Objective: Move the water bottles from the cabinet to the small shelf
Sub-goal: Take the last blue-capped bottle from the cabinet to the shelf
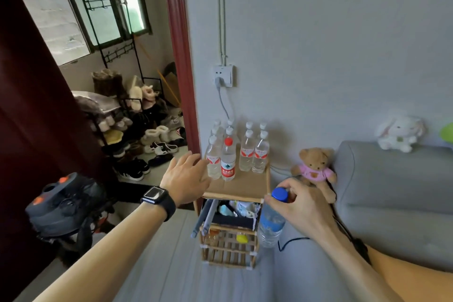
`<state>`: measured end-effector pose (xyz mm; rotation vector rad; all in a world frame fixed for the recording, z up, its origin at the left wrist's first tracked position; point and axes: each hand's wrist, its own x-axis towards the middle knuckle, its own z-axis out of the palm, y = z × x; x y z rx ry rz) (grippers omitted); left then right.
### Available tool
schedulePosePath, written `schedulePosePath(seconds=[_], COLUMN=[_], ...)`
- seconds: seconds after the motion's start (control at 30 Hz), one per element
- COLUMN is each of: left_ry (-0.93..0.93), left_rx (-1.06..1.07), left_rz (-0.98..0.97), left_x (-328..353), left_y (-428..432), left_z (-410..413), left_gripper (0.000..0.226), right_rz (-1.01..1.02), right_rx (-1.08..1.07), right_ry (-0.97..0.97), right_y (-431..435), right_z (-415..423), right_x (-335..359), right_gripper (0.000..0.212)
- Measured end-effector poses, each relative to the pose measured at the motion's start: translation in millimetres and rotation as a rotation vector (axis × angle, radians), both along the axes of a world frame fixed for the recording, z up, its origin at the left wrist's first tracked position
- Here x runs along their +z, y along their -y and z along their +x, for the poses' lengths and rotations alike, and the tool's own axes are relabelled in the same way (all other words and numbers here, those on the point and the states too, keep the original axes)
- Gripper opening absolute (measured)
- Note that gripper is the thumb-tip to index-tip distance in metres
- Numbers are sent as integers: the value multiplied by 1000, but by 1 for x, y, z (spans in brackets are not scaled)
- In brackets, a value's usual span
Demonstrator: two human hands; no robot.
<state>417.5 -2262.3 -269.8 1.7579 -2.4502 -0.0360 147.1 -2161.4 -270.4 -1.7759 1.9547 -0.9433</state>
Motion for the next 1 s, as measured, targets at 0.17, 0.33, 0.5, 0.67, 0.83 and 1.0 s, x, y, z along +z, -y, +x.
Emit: schedulePosePath(seconds=[0.17, 0.33, 0.5, 0.67, 0.83, 1.0], left_ry=[0, -48, -100, -29, -76, -136], left_rx=[-51, -89, -132, -181, -174, -193], left_rz=[30, 78, 115, 94, 81, 60], left_x=[-29, -51, -83, -103, -121, -119], left_y=[114, 210, 278, 310, 316, 317], left_z=[-26, -49, -67, -77, -80, -76], left_gripper=[56, 56, 58, 60, 61, 58], right_rz=[8, 151, 180, 202, 234, 253], right_rx=[-140, -231, -293, -340, -316, -232], right_ry=[54, 7, 59, 194, 145, 100], right_y=[96, 177, 241, 276, 304, 310], right_z=[-6, 1, 9, 16, 20, 8], right_x=[-33, -57, -85, -102, -111, -110], right_gripper=[32, 32, 29, 32, 38, 44])
